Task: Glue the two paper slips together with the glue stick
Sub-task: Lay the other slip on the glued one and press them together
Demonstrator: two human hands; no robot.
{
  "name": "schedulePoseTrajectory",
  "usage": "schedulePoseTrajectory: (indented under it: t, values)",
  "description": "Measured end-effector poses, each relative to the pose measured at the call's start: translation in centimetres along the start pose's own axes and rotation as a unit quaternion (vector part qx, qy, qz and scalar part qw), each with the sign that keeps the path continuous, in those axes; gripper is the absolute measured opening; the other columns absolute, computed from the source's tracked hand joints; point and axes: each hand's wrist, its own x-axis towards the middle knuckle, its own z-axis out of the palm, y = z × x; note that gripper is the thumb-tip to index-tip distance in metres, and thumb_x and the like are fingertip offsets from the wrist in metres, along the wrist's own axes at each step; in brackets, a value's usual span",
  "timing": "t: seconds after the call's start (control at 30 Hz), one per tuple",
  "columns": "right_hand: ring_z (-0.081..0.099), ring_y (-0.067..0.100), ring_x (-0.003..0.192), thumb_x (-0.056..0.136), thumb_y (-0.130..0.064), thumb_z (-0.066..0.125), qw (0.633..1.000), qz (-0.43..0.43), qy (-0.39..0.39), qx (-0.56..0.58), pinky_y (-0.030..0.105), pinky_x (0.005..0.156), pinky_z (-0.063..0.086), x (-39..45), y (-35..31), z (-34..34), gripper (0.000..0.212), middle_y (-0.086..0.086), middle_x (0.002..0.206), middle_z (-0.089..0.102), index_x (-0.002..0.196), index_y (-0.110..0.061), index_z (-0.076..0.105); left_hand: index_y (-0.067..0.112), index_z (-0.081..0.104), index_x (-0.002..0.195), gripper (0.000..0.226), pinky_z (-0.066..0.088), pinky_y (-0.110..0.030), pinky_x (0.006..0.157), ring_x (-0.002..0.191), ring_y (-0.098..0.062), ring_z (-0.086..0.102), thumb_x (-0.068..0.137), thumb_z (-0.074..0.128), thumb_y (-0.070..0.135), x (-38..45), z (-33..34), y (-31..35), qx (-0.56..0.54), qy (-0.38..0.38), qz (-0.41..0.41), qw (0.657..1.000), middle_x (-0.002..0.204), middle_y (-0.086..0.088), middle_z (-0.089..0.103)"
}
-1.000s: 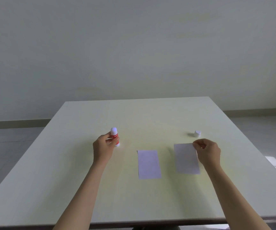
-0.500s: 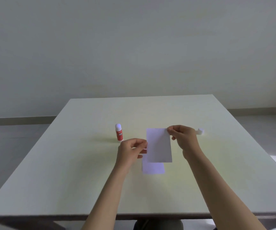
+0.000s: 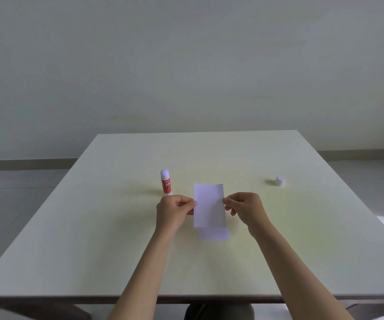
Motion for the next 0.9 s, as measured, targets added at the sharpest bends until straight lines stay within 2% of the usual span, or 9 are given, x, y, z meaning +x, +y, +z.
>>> schedulePoseTrajectory:
  t: [0.07, 0.13, 0.2, 0.37, 0.5, 0.63, 0.77, 0.9]
  values:
    - [0.048, 0.014, 0.046, 0.079, -0.007, 0.065, 0.999, 0.013, 0.002, -0.031, 0.014, 0.039, 0.034, 0.3, 0.2, 0.2, 0.012, 0.000, 0.056, 0.063, 0.069, -0.002, 0.069, 0.020, 0.070, 0.064, 0.013, 0.047, -0.008, 0.060, 0.056, -0.003, 0.070, 0.075, 0.075, 0.014, 0.0, 0.3, -0.2, 0.034, 0.003, 0.001, 0.999, 0.057, 0.015, 0.071]
    - [0.045, 0.014, 0.042, 0.078, -0.006, 0.063, 0.997, 0.031, -0.001, -0.067, 0.013, 0.034, 0.032, 0.6, 0.6, 0.3, 0.012, 0.000, 0.055, 0.063, 0.069, 0.000, 0.069, 0.016, 0.071, 0.064, 0.010, 0.050, -0.018, 0.066, 0.056, -0.004, 0.070, 0.074, 0.074, 0.015, 0.0, 0.6, -0.5, 0.066, -0.003, -0.005, 0.998, 0.060, 0.009, 0.073]
    - [0.043, 0.014, 0.039, 0.077, -0.005, 0.062, 0.995, 0.048, -0.004, -0.093, 0.015, 0.036, 0.032, 0.7, 1.0, 0.4, 0.013, 0.000, 0.053, 0.062, 0.067, 0.000, 0.070, 0.015, 0.070, 0.063, 0.011, 0.052, -0.023, 0.069, 0.055, -0.004, 0.070, 0.073, 0.074, 0.015, -0.1, 0.9, -0.8, 0.085, -0.009, -0.015, 0.996, 0.060, 0.007, 0.073]
    - [0.041, 0.010, 0.030, 0.073, -0.006, 0.062, 0.989, 0.068, -0.003, -0.132, 0.018, 0.041, 0.033, 0.8, 1.6, 0.5, 0.022, -0.007, 0.031, 0.052, 0.051, -0.010, 0.064, 0.020, 0.066, 0.056, 0.018, 0.052, -0.023, 0.068, 0.055, -0.003, 0.069, 0.072, 0.073, 0.017, 0.0, 1.4, -1.1, 0.124, -0.012, -0.025, 0.992, 0.057, 0.006, 0.072]
    - [0.044, 0.016, 0.038, 0.072, -0.008, 0.063, 0.987, 0.071, -0.001, -0.145, 0.023, 0.049, 0.038, 1.0, 1.6, 0.7, 0.019, 0.001, 0.044, 0.056, 0.054, -0.010, 0.064, 0.018, 0.068, 0.058, 0.013, 0.051, -0.021, 0.064, 0.057, -0.004, 0.069, 0.071, 0.071, 0.017, 0.1, 1.6, -1.1, 0.147, -0.010, -0.034, 0.989, 0.058, 0.004, 0.073]
    - [0.051, 0.024, 0.055, 0.071, -0.010, 0.063, 0.985, 0.068, -0.004, -0.160, 0.028, 0.058, 0.042, 1.2, 1.8, 0.9, 0.014, 0.006, 0.062, 0.065, 0.058, -0.011, 0.065, 0.016, 0.067, 0.059, 0.011, 0.052, -0.024, 0.066, 0.063, -0.009, 0.071, 0.070, 0.069, 0.017, 0.2, 1.7, -1.2, 0.160, -0.008, -0.036, 0.986, 0.059, 0.003, 0.073]
    - [0.050, 0.025, 0.057, 0.070, -0.010, 0.062, 0.982, 0.066, -0.002, -0.177, 0.027, 0.059, 0.040, 1.4, 2.0, 1.0, 0.012, 0.006, 0.061, 0.060, 0.058, -0.011, 0.062, 0.018, 0.065, 0.058, 0.013, 0.053, -0.026, 0.068, 0.065, -0.013, 0.071, 0.070, 0.069, 0.016, 0.3, 1.8, -1.3, 0.176, -0.012, -0.033, 0.984, 0.060, 0.002, 0.073]
    - [0.044, 0.023, 0.059, 0.070, -0.009, 0.060, 0.977, 0.061, 0.002, -0.203, 0.024, 0.055, 0.032, 1.4, 2.2, 1.3, 0.010, 0.005, 0.063, 0.056, 0.060, -0.012, 0.059, 0.016, 0.066, 0.060, 0.009, 0.056, -0.029, 0.068, 0.064, -0.014, 0.071, 0.068, 0.070, 0.015, 0.4, 1.9, -1.5, 0.185, -0.013, -0.024, 0.982, 0.059, 0.004, 0.072]
